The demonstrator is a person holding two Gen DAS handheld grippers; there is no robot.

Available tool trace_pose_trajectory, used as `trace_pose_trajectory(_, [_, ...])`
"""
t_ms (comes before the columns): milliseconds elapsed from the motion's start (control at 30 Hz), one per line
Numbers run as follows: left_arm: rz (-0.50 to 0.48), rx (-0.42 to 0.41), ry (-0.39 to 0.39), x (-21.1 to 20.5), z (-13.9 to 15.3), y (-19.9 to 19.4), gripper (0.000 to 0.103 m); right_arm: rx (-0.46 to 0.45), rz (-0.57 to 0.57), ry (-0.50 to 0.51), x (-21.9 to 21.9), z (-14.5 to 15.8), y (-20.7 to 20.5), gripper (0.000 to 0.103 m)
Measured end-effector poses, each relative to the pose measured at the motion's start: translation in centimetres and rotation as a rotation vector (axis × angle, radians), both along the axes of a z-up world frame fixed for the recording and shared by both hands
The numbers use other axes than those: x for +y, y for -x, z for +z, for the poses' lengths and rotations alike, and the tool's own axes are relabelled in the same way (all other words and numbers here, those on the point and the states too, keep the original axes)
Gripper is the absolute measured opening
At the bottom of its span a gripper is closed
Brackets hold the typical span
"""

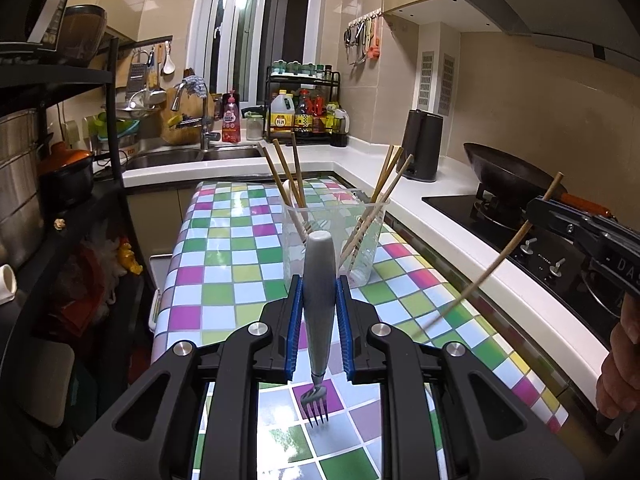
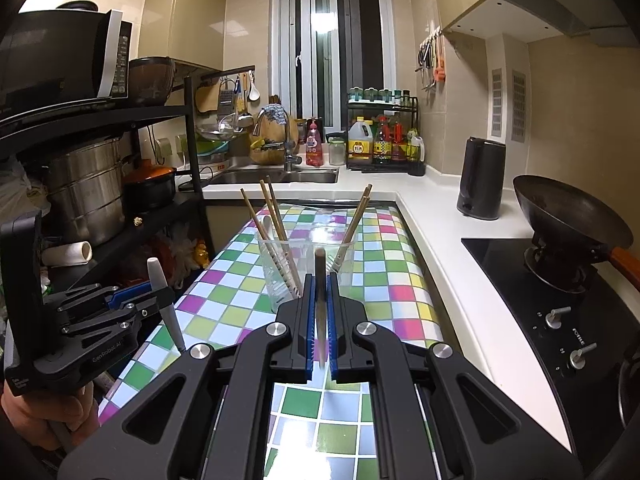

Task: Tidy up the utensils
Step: 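Carry the fork above the container with the left tool while the right tool carries its chopstick there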

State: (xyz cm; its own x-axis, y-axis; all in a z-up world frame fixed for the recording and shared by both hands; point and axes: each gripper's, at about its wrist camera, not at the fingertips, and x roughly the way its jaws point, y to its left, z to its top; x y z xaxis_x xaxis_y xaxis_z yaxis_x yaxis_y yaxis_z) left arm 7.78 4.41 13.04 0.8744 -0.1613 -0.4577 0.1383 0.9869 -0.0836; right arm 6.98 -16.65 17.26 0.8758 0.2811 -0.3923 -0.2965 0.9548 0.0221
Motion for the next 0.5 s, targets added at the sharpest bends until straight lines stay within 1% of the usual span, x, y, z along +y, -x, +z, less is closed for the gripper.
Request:
trace_pose_trajectory(267, [-0.011,0.007,0.01,-0.1,1.8,-1.9,0.017,0.012,0.033,-0.008,0.5,1.5,-1.8,0.006])
trace_pose_trajectory(400, [-0.03,0.001,0.01,-0.3,3.8,-3.6,0.017,0.002,0.041,-0.009,0.9,3.1,-3.4,0.005])
trace_pose_trajectory(500, [-0.04,-0.026,0.009,-0.4,6.0,-5.0,0.017,-0.017,0.052,-0.016,1.3,4.9,-4.8,0.005])
